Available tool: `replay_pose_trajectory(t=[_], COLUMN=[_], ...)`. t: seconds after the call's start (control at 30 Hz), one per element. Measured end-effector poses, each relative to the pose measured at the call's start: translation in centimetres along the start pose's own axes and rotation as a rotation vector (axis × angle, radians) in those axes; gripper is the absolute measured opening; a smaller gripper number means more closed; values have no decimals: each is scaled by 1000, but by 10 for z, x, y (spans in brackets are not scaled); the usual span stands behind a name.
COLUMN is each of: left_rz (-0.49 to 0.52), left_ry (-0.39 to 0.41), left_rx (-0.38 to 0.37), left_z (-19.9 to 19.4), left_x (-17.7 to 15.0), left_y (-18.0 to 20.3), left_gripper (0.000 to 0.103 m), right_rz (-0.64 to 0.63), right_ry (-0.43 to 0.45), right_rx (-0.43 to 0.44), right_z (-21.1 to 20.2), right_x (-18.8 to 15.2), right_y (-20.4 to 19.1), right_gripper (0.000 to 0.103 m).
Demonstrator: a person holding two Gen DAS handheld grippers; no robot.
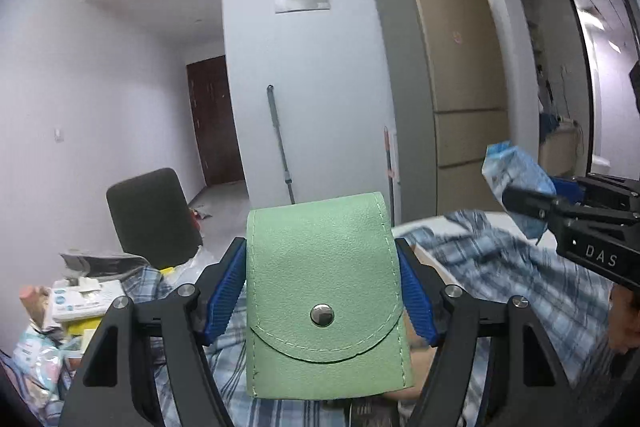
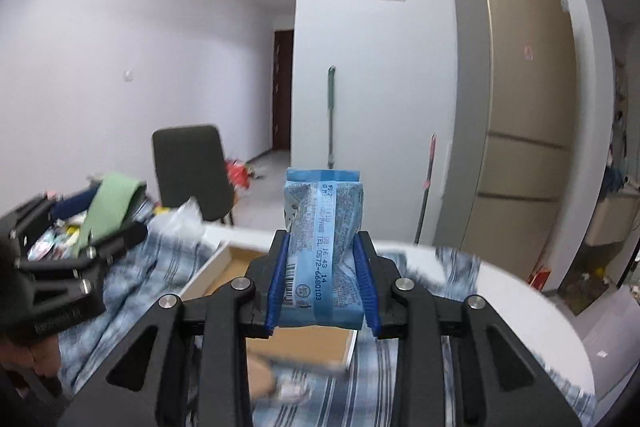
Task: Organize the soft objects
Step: 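Carry both items over the cardboard box and release them inside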
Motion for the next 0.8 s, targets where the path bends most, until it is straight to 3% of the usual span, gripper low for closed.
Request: replay_pose_trajectory(t=[0.13, 0.3, 0.43, 0.67, 0.8], left_rz=[-56, -36, 9, -7, 25], left_ry=[-2, -16, -107, -271, -294], left_rx=[-21, -36, 6, -64, -68], left_z=[35, 80, 118, 159, 161], left_x=[12, 8, -14, -56, -75], left_y=[-2, 6, 16, 28, 32], left_gripper=[73, 73, 73, 74, 74], right_rz=[19, 34, 79, 92, 118], right_ry=[1, -42, -110, -228, -305], right_rx=[-5, -1, 15, 69, 101], right_z=[37, 78, 105, 135, 147], right_x=[9, -13, -42, -81, -105], right_y=[7, 16, 24, 27, 27], right_gripper=[31, 31, 31, 31, 31])
Point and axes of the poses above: each gripper's, at about its wrist camera, not at the fingertips, and z roughly the way its jaws point, y to its right, x to its top, the point moved 9 cm from there along z, roughly the way its jaws point, and after that the axes turned 13 degrees about x, right-handed, at the moved point
